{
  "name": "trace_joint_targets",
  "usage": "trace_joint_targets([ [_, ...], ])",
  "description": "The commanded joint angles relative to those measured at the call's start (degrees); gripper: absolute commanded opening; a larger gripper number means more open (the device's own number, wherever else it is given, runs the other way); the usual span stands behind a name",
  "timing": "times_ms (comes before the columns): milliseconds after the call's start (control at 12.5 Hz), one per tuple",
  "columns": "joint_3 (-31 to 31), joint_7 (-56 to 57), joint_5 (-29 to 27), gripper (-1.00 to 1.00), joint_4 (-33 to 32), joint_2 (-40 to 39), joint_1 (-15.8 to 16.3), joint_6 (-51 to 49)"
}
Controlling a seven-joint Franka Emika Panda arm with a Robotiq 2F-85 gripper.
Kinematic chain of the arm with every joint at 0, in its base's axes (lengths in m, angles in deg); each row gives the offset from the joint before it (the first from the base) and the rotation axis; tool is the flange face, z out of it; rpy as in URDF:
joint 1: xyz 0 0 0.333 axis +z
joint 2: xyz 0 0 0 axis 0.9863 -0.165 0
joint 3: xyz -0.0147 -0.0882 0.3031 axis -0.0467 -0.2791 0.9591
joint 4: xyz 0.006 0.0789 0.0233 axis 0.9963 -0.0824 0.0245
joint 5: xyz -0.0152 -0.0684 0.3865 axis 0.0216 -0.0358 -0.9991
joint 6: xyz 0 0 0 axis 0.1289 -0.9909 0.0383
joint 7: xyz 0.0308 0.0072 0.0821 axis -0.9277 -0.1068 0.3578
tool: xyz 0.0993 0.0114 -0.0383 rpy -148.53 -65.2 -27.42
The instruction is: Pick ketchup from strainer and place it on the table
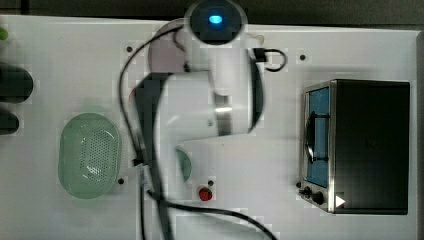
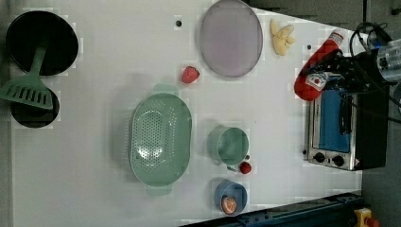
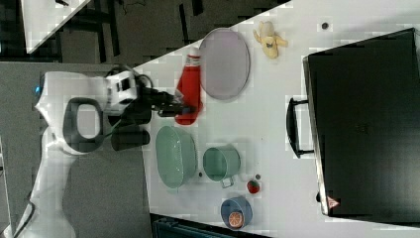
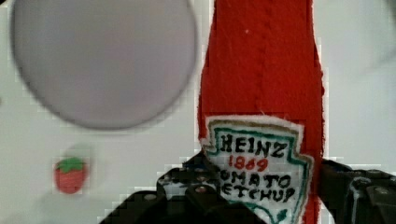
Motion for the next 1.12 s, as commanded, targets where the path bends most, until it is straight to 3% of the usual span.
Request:
trace_joint_targets([
  [80, -0.4, 8.3, 0.2, 0.18, -4.4, 2.5, 1.2, 1.4],
  [560, -3.9, 8.4, 0.5, 0.18, -20.5, 2.0, 1.1, 20.1],
  [800, -4.6, 8.3, 3.5, 0.24, -26.1, 0.6, 1.1, 25.6],
  [1040, -4.9, 7.9, 7.3, 0.87, -28.0, -1.5, 1.1, 27.9],
  [1120, -5.0, 7.9, 7.3, 1.00, -27.3, -1.2, 1.0, 28.0],
])
